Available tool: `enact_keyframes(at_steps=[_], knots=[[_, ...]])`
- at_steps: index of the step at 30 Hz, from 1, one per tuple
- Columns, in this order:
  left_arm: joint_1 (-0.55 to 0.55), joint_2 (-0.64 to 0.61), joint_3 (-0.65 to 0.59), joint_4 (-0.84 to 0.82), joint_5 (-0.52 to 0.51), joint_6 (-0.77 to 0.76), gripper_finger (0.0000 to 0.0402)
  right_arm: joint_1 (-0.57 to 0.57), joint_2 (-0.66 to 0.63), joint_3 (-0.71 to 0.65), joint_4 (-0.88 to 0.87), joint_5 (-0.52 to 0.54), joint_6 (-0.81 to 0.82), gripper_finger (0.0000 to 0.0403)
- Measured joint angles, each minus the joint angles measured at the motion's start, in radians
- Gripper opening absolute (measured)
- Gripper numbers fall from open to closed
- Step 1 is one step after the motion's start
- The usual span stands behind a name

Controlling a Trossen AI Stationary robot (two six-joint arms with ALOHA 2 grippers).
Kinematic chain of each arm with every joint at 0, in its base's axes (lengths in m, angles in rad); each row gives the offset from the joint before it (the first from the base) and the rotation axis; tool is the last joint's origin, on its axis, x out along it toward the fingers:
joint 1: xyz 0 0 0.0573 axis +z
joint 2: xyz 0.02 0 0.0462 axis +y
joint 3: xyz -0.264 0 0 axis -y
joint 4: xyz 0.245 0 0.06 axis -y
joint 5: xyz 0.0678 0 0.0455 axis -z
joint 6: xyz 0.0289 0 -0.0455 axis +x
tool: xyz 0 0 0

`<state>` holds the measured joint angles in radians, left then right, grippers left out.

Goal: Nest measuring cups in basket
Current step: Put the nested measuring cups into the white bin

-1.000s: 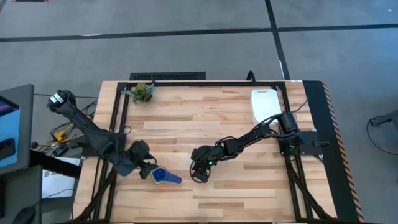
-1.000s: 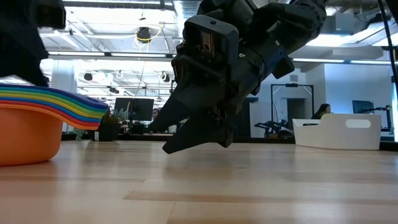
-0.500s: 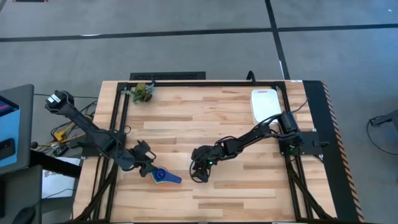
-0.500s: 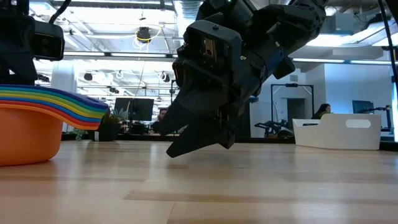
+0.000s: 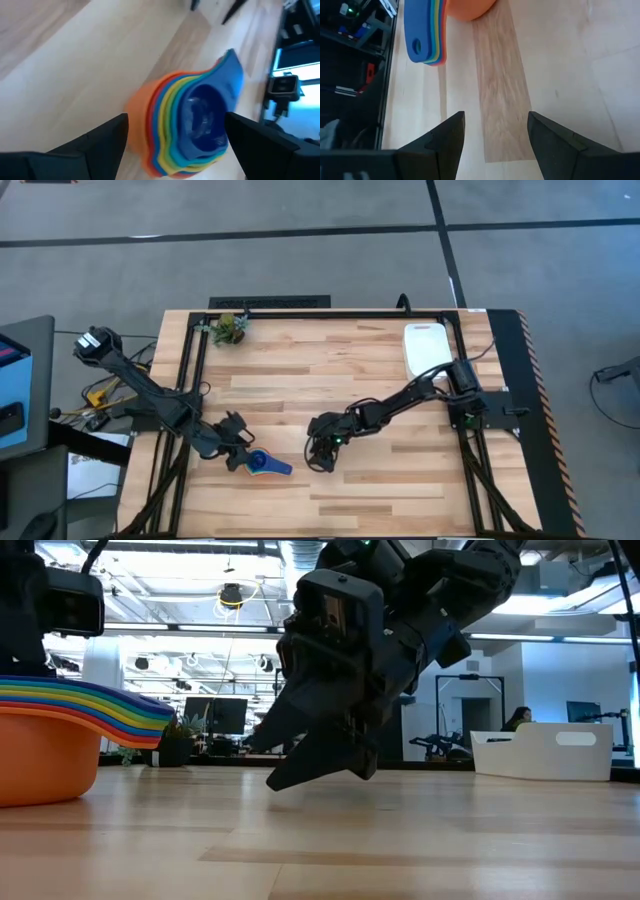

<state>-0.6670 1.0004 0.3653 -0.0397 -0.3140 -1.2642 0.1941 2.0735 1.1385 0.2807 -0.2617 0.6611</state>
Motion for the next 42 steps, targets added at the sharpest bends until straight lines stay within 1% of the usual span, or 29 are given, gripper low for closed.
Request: enact_keyframes(at_steps=[3, 6, 12, 15, 21, 24, 27, 34, 36, 39, 42], knots=[[0.000, 0.002, 0.000, 0.000, 0.014, 0.001, 0.0316, -0.007, 0.000, 0.000, 0.006, -0.022, 0.018, 0.0240], [0.000, 0.020, 0.000, -0.003, 0.023, -0.015, 0.0316, -0.006, 0.000, 0.000, 0.015, -0.021, 0.020, 0.0240], [0.001, 0.107, 0.000, 0.006, 0.066, -0.064, 0.0316, 0.006, 0.000, 0.000, 0.022, -0.023, 0.023, 0.0240], [0.001, 0.149, 0.002, 0.025, 0.067, -0.085, 0.0315, 0.010, 0.000, 0.000, 0.022, -0.022, 0.023, 0.0240], [0.008, 0.171, 0.002, 0.098, 0.074, -0.087, 0.0294, 0.010, 0.000, 0.000, 0.020, -0.022, 0.022, 0.0240], [0.024, 0.172, 0.002, 0.114, 0.074, -0.087, 0.0275, 0.010, 0.000, 0.000, 0.021, -0.022, 0.020, 0.0240], [0.045, 0.172, 0.002, 0.115, 0.074, -0.092, 0.0247, 0.010, 0.000, 0.000, 0.020, -0.022, 0.020, 0.0240], [0.093, 0.172, 0.002, 0.116, 0.076, -0.091, 0.0153, 0.021, 0.000, 0.000, 0.017, -0.021, 0.020, 0.0240], [0.103, 0.172, 0.002, 0.122, 0.086, -0.082, 0.0132, 0.022, 0.000, 0.000, 0.014, -0.022, 0.020, 0.0240], [0.113, 0.172, 0.001, 0.153, 0.091, -0.060, 0.0116, 0.024, 0.000, 0.000, -0.001, -0.022, 0.020, 0.0240], [0.125, 0.172, 0.001, 0.202, 0.105, -0.020, 0.0116, 0.024, 0.000, 0.000, -0.033, -0.021, 0.025, 0.0240]])
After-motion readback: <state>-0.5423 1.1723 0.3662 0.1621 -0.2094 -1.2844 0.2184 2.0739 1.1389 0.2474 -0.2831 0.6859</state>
